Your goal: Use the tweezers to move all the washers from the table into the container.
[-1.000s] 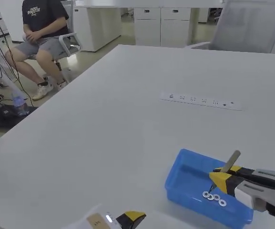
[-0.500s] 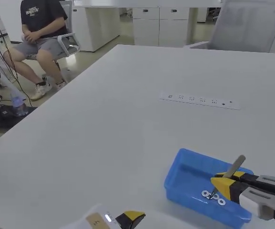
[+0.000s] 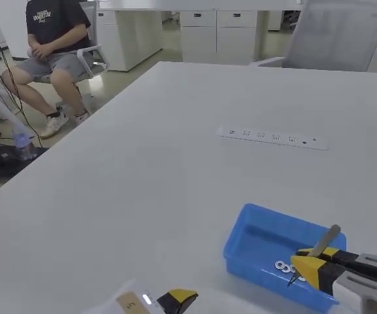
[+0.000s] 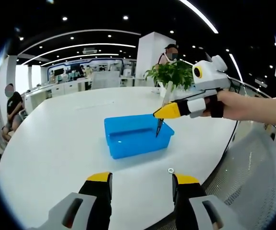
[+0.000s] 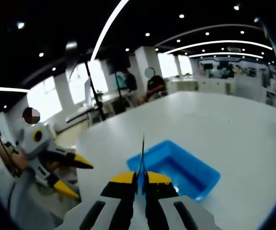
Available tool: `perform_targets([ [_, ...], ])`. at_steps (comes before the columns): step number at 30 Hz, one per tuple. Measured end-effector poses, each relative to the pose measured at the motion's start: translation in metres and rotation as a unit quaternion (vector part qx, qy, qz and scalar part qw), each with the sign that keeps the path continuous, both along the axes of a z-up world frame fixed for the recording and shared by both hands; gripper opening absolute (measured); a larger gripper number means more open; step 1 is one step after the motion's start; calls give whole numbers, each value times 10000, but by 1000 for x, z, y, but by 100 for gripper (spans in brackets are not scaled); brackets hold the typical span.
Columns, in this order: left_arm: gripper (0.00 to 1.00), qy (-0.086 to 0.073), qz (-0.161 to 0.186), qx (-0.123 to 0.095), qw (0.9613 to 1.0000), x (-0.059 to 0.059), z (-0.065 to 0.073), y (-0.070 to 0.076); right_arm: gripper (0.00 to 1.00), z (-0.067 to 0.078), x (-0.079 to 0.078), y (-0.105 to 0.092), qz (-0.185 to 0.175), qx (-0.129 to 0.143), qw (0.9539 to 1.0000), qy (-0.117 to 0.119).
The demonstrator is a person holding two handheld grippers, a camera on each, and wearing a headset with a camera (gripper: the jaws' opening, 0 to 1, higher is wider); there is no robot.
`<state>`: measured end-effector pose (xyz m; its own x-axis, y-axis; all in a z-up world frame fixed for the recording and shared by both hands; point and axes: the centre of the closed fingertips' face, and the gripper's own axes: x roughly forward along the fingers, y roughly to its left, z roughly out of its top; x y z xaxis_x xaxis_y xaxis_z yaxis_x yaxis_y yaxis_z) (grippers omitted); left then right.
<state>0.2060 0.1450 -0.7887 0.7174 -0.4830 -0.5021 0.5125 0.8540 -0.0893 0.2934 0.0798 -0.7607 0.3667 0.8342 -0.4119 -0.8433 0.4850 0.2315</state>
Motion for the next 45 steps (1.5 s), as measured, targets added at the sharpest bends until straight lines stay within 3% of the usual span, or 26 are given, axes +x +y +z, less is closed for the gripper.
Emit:
perform_targets([
  [17, 49, 2, -5, 11, 10000, 0, 1, 0, 4, -22, -30, -1, 131, -130, 9993, 325],
  [45, 48, 30, -45, 34, 10000, -2, 1, -2, 5, -54, -55, -5, 297, -372, 9963, 716],
])
